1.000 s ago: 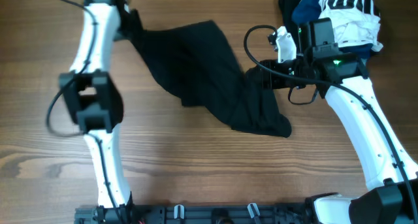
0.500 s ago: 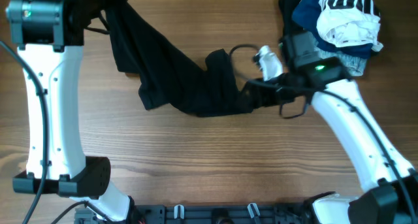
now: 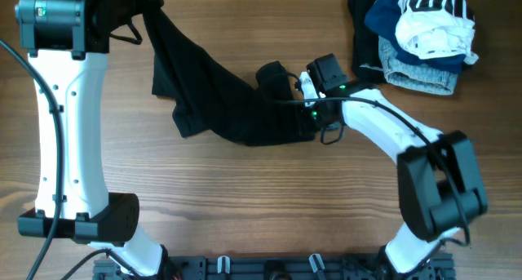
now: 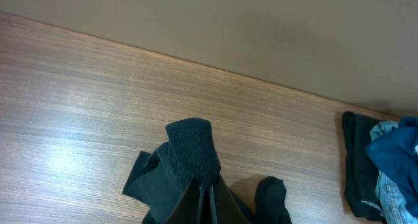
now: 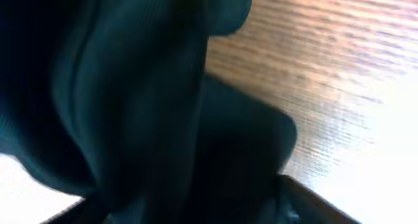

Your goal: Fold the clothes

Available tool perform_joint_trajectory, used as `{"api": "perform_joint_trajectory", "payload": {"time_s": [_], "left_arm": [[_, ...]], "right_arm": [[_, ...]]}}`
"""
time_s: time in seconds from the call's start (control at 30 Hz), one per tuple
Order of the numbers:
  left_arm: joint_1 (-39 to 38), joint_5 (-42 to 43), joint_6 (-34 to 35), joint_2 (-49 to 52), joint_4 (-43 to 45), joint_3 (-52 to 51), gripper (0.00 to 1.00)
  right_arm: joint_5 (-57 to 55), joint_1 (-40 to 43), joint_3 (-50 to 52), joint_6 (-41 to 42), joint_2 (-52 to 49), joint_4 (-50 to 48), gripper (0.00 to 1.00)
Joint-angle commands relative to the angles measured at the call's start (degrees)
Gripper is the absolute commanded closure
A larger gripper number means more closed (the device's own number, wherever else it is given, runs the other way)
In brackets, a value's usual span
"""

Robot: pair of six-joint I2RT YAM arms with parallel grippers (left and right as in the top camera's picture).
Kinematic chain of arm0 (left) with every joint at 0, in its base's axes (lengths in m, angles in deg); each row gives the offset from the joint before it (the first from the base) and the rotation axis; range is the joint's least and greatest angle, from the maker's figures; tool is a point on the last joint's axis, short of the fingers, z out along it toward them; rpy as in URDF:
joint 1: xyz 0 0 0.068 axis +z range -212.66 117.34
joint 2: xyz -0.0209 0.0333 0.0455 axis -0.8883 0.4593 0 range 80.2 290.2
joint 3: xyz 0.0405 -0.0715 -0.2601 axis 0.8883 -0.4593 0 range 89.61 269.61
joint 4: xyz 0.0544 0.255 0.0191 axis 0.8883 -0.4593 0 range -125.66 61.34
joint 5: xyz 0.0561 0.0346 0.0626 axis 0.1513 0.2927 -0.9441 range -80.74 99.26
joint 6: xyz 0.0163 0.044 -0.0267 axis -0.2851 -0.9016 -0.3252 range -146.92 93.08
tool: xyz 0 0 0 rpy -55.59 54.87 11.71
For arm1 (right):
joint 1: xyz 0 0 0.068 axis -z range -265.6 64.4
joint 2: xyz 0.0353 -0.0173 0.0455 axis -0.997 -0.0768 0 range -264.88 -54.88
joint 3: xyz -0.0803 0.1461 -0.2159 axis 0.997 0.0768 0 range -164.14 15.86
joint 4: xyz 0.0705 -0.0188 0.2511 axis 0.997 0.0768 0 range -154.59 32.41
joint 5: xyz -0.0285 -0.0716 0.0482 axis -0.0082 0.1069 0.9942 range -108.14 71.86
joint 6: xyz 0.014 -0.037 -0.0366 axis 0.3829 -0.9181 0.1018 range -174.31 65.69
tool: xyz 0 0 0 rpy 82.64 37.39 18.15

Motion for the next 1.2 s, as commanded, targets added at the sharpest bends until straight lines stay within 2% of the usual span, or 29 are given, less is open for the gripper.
{"api": "perform_joint_trajectory", "payload": {"time_s": [0.0,0.03,0.13,0.27,0.43,0.6,0.73,0.93,1.07,1.17], "left_arm": [[-0.17,-0.61,0.5,-0.07,-0.35,-0.15,0.96],[-0.17,-0.61,0.5,-0.07,-0.44,-0.15,0.96],[-0.17,-0.59,0.57,-1.46,-0.83,-0.13,0.96],[-0.17,-1.05,2.05,-6.95,-1.57,-0.13,0.96],[-0.15,-5.42,3.34,-10.67,-3.93,-0.13,0.96],[-0.15,-6.38,3.56,-12.17,-5.25,-0.13,0.96],[-0.15,-6.38,3.58,-14.64,-5.16,-0.13,0.96],[-0.17,-7.08,4.9,-20.04,-8.63,-0.15,0.96],[-0.15,-14.58,7.89,-19.52,-15.39,-0.15,0.96],[-0.11,-18.78,9.27,-16.13,-18.32,-0.15,0.96]], "right_arm": [[0.22,-0.04,-0.07,-0.15,-0.9,-0.96,0.88],[0.63,0.26,-1.18,-0.07,-0.26,0.2,0.96],[3.54,2.8,-8.79,-2.1,2.01,8.17,0.96],[6.21,7.96,-28.48,-9.27,2.45,23.54,0.96],[6.45,11.82,-40.41,-9.4,2.47,27.36,0.96],[8.22,14.53,-50.23,-10.67,2.78,37.59,0.96],[8.17,15.1,-53.96,-12.15,4.72,45.07,0.96],[7.93,15.1,-54.38,-13.22,9.97,52.35,0.96],[5.46,15.1,-52.48,-13.25,7.91,52.37,0.96],[5.01,15.1,-51.89,-13.66,2.67,50.23,0.96]]}}
